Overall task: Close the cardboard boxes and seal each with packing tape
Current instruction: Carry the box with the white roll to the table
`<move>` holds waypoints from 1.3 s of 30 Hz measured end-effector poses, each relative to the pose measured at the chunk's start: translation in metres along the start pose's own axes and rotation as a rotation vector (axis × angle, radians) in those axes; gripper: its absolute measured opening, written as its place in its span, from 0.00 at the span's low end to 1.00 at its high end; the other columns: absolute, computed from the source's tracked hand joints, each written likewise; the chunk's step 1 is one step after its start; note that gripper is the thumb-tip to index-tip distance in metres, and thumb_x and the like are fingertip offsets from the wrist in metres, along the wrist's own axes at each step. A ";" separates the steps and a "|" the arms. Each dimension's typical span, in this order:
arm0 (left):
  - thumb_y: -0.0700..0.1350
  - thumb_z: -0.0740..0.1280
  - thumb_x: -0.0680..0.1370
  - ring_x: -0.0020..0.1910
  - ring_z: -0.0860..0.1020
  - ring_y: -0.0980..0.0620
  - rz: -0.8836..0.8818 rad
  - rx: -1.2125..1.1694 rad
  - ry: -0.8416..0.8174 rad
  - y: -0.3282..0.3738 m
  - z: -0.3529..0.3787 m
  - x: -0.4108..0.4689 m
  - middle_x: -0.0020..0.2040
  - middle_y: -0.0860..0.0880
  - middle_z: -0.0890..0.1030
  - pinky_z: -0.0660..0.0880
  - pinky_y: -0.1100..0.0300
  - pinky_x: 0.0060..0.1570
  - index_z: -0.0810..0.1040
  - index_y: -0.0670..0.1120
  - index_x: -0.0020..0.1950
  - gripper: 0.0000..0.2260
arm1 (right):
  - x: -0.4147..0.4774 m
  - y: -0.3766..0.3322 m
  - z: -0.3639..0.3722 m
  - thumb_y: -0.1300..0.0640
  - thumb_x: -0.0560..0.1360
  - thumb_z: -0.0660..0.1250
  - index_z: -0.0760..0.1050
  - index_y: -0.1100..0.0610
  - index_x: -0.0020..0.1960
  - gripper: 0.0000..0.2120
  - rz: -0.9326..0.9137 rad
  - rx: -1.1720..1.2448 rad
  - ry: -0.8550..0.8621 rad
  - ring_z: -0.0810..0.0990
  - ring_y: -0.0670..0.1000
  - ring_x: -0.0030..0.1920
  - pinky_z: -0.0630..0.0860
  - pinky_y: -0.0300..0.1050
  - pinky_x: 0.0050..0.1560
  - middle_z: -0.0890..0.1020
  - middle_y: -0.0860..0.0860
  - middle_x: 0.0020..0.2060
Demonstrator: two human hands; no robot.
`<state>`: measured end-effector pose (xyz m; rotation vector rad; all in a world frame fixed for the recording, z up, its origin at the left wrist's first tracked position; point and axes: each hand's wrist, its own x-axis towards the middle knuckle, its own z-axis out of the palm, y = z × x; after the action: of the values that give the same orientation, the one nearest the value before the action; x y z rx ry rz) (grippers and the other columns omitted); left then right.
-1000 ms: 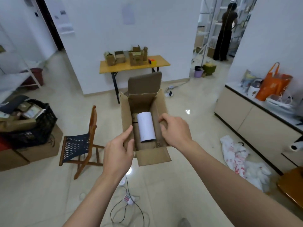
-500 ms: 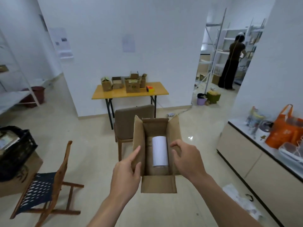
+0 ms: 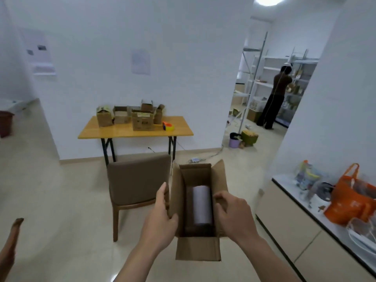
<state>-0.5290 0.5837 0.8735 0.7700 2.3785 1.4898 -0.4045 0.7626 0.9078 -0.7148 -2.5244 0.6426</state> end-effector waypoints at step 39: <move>0.46 0.68 0.83 0.44 0.82 0.62 -0.118 0.135 0.077 0.048 0.186 0.593 0.43 0.59 0.84 0.81 0.52 0.47 0.82 0.57 0.49 0.06 | 0.599 0.250 0.103 0.60 0.76 0.70 0.53 0.43 0.79 0.40 0.165 0.320 -0.147 0.81 0.50 0.37 0.77 0.48 0.39 0.81 0.51 0.37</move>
<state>-0.9247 1.0650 0.8785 0.5988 2.5550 1.3466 -0.8271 1.2633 0.8586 -0.7855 -2.4232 1.1644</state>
